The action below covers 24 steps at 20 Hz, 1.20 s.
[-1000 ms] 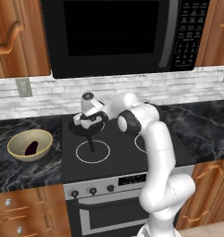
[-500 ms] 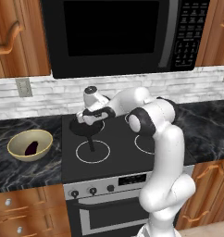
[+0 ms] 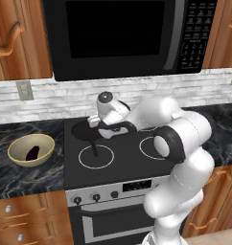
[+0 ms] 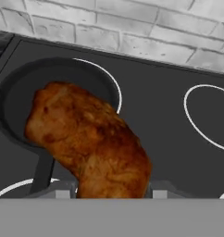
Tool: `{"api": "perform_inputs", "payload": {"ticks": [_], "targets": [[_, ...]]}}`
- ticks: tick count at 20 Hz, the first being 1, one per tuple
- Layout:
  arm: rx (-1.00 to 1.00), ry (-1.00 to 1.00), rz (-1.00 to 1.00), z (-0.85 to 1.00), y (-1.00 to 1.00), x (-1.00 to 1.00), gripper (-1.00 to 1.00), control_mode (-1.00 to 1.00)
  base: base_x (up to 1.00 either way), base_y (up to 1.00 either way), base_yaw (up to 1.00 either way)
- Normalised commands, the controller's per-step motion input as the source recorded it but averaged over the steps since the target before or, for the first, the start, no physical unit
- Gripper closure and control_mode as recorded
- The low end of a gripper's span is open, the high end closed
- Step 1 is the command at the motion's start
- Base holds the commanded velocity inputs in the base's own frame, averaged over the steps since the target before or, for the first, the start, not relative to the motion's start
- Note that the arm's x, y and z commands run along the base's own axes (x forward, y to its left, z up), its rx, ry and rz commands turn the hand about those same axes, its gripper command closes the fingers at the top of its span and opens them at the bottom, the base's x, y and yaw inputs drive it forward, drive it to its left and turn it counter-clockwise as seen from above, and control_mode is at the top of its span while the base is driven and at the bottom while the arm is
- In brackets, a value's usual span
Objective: Place the chicken drumstick on the plate and place the eggplant on the same plate.
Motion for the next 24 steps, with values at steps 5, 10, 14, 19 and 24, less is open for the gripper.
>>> {"api": "perform_inputs", "payload": {"ticks": [5, 10, 14, 19, 24], "targets": [[0.00, -0.11, 0.00, 0.27, 0.00, -0.14, 1.00, -1.00, 0.00, 0.00, 0.00], [0.01, -0.02, 0.00, 0.00, -0.03, -0.33, 1.00, 1.00, -0.46, -0.01, 0.00], [0.00, 0.00, 0.00, 0.00, 0.00, 0.00, 1.00, 1.00, -0.41, 0.31, 0.00], [0.00, 0.00, 0.00, 0.00, 0.00, 0.00, 1.00, 1.00, -0.30, 0.81, 0.00], [0.00, 0.00, 0.00, 0.00, 0.00, 0.00, 1.00, 1.00, -0.50, 1.00, 0.00]]}}
